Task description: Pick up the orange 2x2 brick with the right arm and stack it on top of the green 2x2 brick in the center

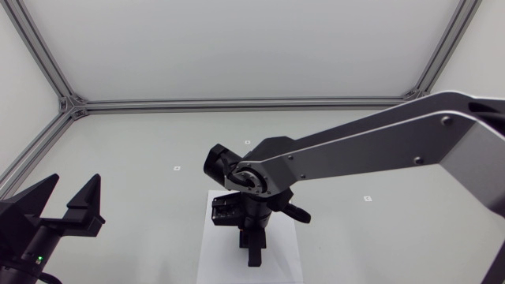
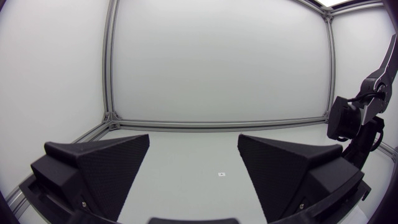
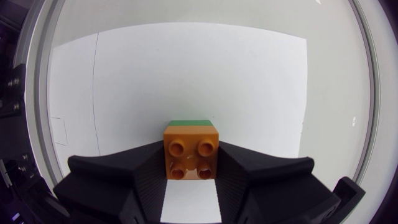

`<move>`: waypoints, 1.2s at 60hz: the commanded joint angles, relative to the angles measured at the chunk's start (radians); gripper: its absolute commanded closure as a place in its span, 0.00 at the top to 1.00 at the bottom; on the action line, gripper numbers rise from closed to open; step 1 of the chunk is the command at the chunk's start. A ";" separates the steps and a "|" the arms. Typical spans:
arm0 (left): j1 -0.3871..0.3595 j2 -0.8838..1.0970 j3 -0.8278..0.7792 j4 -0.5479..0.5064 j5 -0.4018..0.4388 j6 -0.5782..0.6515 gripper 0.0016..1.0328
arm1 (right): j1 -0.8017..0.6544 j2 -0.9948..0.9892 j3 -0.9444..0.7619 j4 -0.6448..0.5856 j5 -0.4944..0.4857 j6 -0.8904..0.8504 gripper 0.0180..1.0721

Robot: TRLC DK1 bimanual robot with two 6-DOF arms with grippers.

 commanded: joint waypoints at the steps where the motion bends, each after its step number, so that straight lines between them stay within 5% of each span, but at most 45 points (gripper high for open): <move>1: 0.002 -0.006 -0.041 -0.010 0.003 0.006 0.96 | 0.004 0.015 -0.041 0.004 -0.002 0.003 0.29; 72: 0.002 -0.006 -0.041 -0.010 0.003 0.006 0.96 | 0.013 -0.013 -0.073 0.008 0.000 -0.010 0.29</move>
